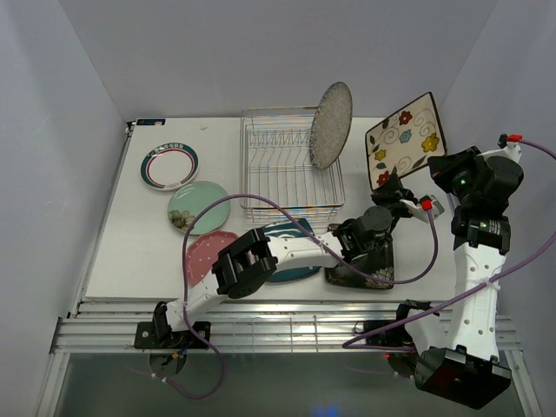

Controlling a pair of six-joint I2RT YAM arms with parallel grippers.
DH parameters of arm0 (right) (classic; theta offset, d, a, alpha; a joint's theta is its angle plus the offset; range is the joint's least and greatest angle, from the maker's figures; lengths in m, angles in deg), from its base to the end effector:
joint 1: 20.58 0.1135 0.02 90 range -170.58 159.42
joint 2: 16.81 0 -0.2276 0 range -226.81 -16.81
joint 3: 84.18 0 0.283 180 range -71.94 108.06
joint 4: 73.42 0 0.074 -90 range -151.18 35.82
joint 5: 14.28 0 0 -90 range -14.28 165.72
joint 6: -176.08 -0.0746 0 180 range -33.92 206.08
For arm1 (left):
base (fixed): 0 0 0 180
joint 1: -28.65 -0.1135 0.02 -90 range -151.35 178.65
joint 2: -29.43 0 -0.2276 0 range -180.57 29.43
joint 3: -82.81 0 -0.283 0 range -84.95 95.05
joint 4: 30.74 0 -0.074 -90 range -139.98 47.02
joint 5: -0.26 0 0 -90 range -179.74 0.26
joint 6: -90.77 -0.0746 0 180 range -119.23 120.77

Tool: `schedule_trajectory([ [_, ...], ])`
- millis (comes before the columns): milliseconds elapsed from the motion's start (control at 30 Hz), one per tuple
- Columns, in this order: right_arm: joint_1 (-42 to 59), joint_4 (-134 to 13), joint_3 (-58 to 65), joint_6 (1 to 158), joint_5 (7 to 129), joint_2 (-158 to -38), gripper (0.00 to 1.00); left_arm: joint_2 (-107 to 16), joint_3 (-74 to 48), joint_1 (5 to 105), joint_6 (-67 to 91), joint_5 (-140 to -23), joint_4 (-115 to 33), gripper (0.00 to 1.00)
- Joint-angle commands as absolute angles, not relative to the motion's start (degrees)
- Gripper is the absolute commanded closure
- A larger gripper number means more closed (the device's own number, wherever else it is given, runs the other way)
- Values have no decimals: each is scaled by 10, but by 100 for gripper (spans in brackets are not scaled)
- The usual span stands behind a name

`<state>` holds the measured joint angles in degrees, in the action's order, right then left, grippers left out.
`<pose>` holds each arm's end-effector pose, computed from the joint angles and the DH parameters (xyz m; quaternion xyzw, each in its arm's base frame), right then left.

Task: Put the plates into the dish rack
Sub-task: Insert the plate into the dish rack.

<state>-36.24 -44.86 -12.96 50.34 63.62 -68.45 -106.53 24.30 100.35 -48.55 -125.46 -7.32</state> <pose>0.2840 -0.0634 0.3639 0.2662 0.7110 0.1915 0.6221 0.2268 -0.5470 0.2219 0.4236 0.5074 0.0551 0.7484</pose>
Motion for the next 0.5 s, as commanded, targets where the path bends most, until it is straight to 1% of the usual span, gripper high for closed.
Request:
schedule_trajectory([
  [0,-353,-558,-55,494,525,-642,92,-1021,250,1001,-554,-1253,-61,100],
  [167,-351,-552,-27,493,498,-649,92,-1018,254,1004,-582,-1259,-40,100],
  [367,-348,-554,-16,485,496,-640,92,-1020,268,1009,-598,-1259,-35,100],
  [467,-346,-557,3,478,470,-655,92,-1021,279,1010,-608,-1260,-30,100],
])
